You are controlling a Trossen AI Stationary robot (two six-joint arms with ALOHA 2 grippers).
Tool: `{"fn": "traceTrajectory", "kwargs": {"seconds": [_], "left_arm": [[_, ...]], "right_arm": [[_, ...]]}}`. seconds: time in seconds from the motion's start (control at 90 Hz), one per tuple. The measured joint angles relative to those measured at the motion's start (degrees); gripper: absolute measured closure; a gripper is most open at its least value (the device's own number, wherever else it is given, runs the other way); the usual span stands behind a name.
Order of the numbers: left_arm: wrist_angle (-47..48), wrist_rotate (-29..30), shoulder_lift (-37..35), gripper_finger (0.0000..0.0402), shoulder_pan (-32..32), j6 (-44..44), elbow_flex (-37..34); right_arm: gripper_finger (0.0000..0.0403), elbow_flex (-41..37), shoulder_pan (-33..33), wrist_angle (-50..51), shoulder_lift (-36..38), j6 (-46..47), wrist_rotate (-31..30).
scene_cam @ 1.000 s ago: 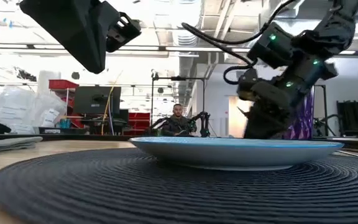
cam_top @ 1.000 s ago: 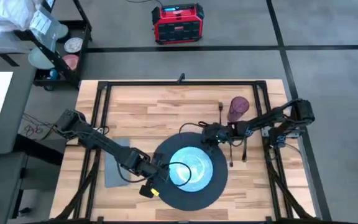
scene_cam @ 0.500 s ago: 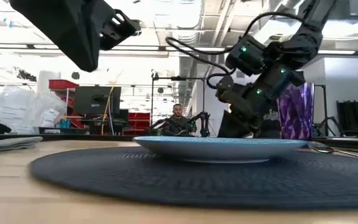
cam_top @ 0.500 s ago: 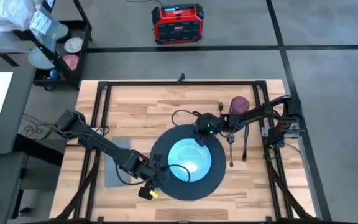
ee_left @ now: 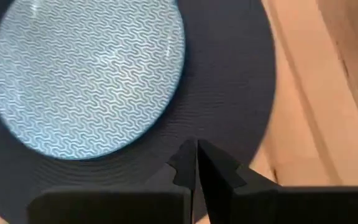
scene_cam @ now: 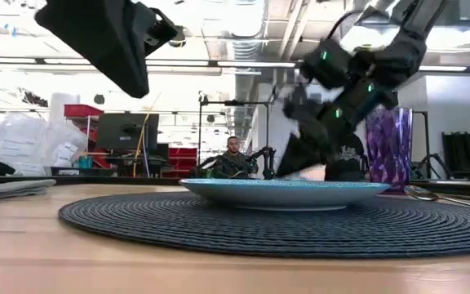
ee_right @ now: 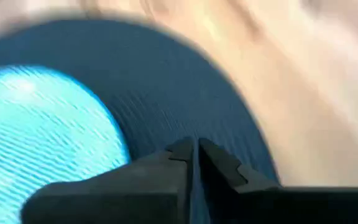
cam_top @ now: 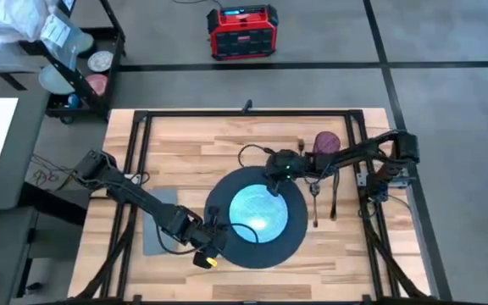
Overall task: Set table place
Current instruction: Adjust the black tablemat, then move the gray table napkin on the left side of the blue plate
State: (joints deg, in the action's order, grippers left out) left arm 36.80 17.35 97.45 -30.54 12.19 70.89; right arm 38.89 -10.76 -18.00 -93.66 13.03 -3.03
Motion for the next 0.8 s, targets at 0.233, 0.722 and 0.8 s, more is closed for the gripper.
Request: {"fn": "traceTrajectory", "kwargs": {"seconds": [0.233,0.722,0.8], "left_arm": [[4.95,4.74,0.0,0.0401,-0.03,4.86,0.0],[30.9,3.18,0.0,0.0402,0.85,55.48,0.0],[31.47,2.94,0.02,0.0402,1.42,64.02,0.0]], "right_arm": [[0.0294,3.95,1.84,8.9,10.48,0.44,2.02],[0.0302,4.52,28.44,35.14,26.31,10.72,-24.57],[0.0302,4.5,31.06,37.15,26.25,12.79,-27.85]]}}
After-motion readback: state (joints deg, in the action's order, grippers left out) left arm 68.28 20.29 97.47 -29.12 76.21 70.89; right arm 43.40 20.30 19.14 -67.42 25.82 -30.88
